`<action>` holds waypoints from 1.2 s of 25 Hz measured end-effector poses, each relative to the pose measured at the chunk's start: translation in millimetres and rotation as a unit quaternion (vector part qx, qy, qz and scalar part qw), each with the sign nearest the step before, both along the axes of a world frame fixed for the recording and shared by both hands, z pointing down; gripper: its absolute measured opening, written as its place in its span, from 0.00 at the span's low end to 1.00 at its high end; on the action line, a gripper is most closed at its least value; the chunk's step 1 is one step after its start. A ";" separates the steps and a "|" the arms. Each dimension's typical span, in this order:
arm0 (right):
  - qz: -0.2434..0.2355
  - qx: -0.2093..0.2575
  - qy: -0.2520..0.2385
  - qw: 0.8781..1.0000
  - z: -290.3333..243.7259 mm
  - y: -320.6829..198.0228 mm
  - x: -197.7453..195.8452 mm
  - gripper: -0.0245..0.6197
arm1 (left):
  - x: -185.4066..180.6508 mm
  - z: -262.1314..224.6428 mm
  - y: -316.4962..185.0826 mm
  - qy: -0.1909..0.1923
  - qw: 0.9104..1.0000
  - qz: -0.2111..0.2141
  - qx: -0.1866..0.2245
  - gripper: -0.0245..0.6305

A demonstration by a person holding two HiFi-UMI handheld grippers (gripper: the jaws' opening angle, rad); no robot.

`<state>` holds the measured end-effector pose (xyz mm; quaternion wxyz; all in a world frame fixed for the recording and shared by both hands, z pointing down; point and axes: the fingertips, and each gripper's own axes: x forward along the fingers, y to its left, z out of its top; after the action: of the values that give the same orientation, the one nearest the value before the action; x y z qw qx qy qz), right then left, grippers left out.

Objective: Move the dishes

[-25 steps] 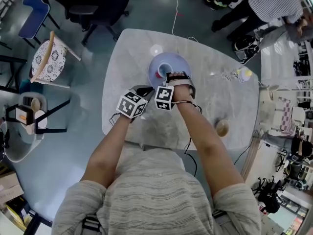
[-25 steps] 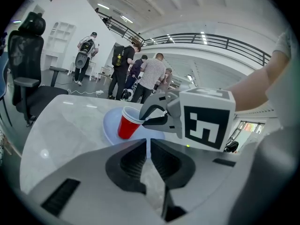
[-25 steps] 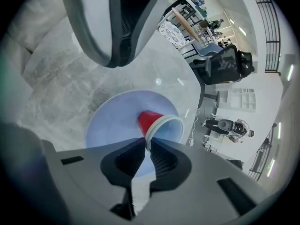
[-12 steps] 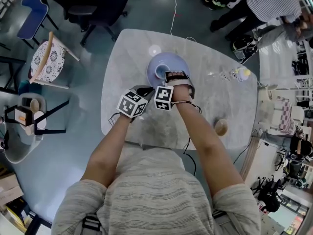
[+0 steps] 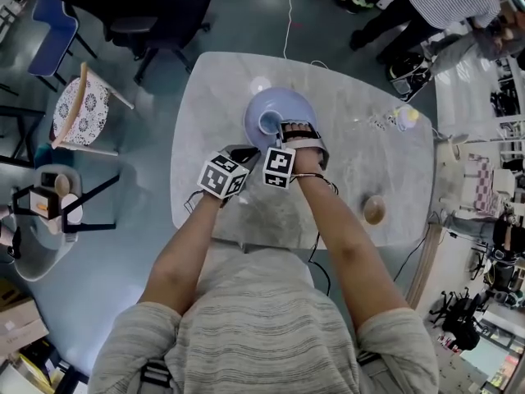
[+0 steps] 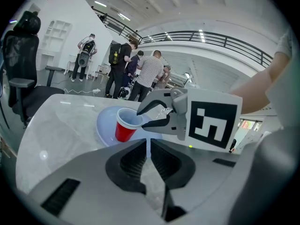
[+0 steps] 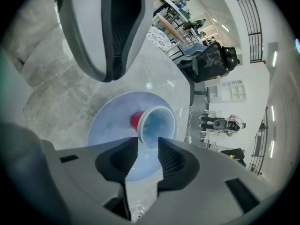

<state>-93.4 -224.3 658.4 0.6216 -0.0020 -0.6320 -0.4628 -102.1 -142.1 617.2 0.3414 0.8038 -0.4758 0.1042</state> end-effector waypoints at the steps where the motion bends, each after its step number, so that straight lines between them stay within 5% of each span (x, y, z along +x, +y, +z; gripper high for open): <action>1: 0.005 -0.003 -0.005 1.000 0.4 -0.8 1.4 0.27 | 1.7 -0.5 -0.5 0.000 1.000 0.001 0.000 0.07; 18: 0.107 -0.060 -0.132 0.984 -12.1 7.0 16.0 0.29 | 19.6 -1.7 -4.8 0.001 1.000 0.018 -0.004 0.07; 30: 0.255 -0.104 -0.262 0.925 -42.3 13.7 78.1 0.21 | 79.0 -25.0 -19.7 0.031 0.998 0.044 0.020 0.07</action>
<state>-15.4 -210.6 616.1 0.5269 0.2157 -0.7962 -0.2045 -23.1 -161.8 592.2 0.3353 0.8333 -0.4314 0.0849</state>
